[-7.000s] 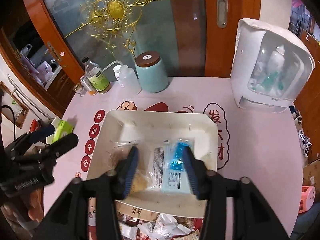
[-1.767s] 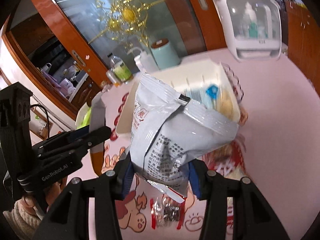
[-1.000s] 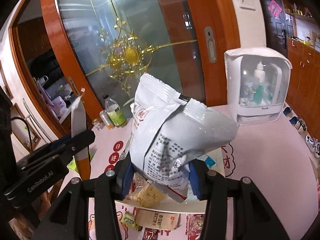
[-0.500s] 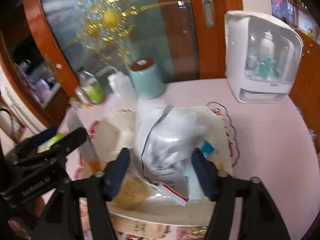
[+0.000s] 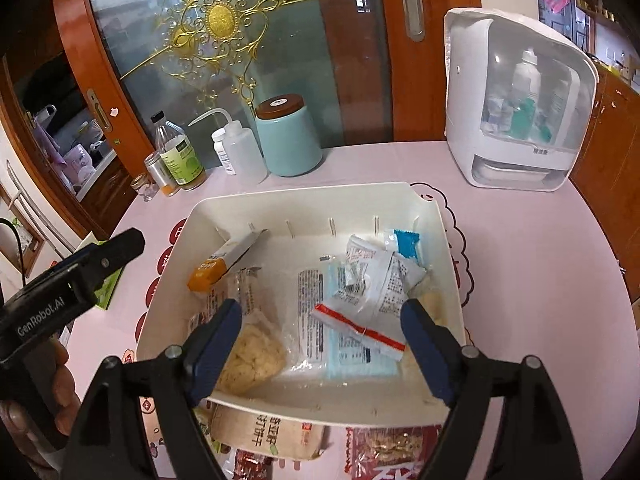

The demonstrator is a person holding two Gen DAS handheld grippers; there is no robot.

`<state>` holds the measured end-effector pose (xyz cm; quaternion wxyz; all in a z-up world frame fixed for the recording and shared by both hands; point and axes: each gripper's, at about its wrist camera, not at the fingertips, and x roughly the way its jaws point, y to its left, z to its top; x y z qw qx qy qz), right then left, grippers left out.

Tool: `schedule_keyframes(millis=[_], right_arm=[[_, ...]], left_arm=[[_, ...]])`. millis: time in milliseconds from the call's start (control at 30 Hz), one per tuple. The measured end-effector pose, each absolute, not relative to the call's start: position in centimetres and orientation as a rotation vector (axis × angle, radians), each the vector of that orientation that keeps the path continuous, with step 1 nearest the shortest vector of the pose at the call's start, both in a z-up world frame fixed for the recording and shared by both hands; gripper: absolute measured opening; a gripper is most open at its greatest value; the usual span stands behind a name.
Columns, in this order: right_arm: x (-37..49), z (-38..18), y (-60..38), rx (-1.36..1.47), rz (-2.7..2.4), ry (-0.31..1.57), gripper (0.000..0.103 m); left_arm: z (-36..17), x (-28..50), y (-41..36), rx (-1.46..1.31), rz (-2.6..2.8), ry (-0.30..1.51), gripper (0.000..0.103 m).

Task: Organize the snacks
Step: 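Carry the OATS bar and white bag into the tray and open both tools, then withdraw both tools from the tray toward the remaining snacks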

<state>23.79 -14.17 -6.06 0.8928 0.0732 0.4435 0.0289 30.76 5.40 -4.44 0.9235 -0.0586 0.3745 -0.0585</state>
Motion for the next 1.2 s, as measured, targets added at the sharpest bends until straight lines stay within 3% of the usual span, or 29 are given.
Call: schedule_keyframes(millis=[767, 1200], right_arm=[[14.0, -0.8, -13.8, 0.157, -0.001, 0.823, 0.083], [8.4, -1.2, -16.6, 0.167, -0.144, 0.819, 0.083]], left_arm=[[0.7, 20.5, 6.3, -0.068, -0.183, 0.666, 0.087], [1.6, 16.6, 4.3, 0.001, -0.302, 0.647, 0.087]])
